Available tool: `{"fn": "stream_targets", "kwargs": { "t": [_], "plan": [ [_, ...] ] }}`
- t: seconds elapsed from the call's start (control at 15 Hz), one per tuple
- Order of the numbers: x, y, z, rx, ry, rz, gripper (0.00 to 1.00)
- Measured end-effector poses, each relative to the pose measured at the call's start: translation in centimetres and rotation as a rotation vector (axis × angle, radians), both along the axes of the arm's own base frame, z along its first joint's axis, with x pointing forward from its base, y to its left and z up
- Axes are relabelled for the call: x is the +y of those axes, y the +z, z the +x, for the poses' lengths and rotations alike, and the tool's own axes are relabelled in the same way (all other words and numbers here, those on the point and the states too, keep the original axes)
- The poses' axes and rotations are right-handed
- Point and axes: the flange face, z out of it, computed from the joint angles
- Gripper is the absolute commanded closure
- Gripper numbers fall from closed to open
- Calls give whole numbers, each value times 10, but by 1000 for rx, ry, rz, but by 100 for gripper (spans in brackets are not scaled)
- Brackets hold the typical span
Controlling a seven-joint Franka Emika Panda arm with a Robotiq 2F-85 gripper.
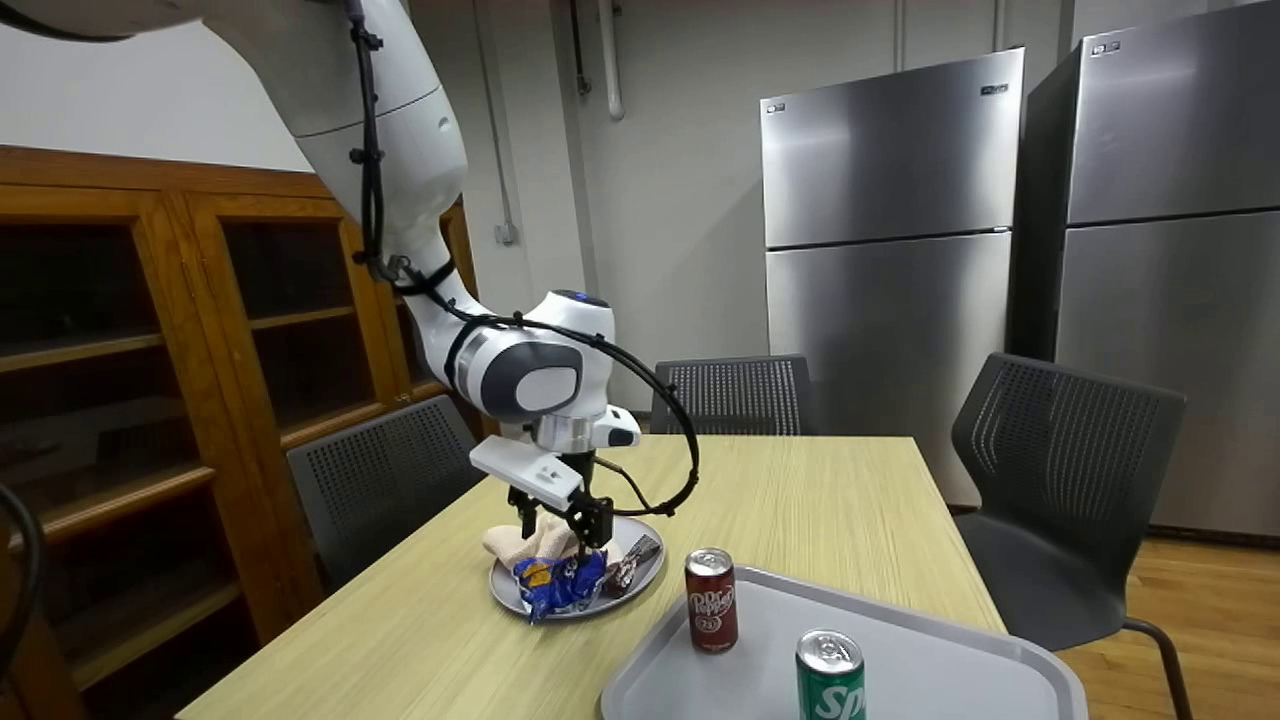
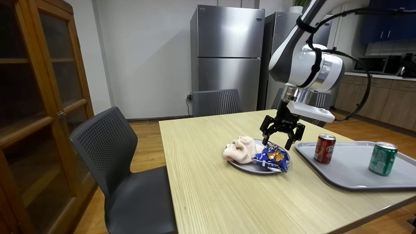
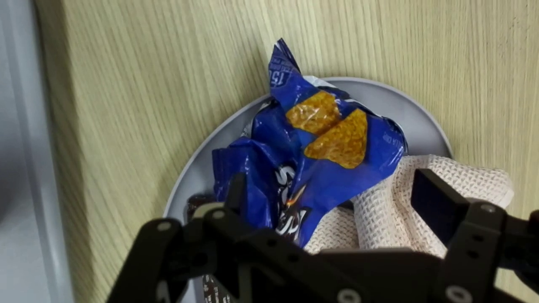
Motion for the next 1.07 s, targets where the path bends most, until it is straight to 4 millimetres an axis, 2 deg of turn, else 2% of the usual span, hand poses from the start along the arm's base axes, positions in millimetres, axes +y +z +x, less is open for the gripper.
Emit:
{"fn": "stream_targets", "kwargs": {
  "t": [0.13, 0.2, 0.27, 0.87, 1.07],
  "plan": [
    [1, -3, -1, 5, 2, 3, 0],
    [2, -4, -1, 6, 3, 4, 25],
    [3, -5, -1, 8, 4, 5, 26],
    [3, -6, 0, -1, 10, 1, 97],
    [2, -6, 0, -5, 8, -1, 100]
  ]
}}
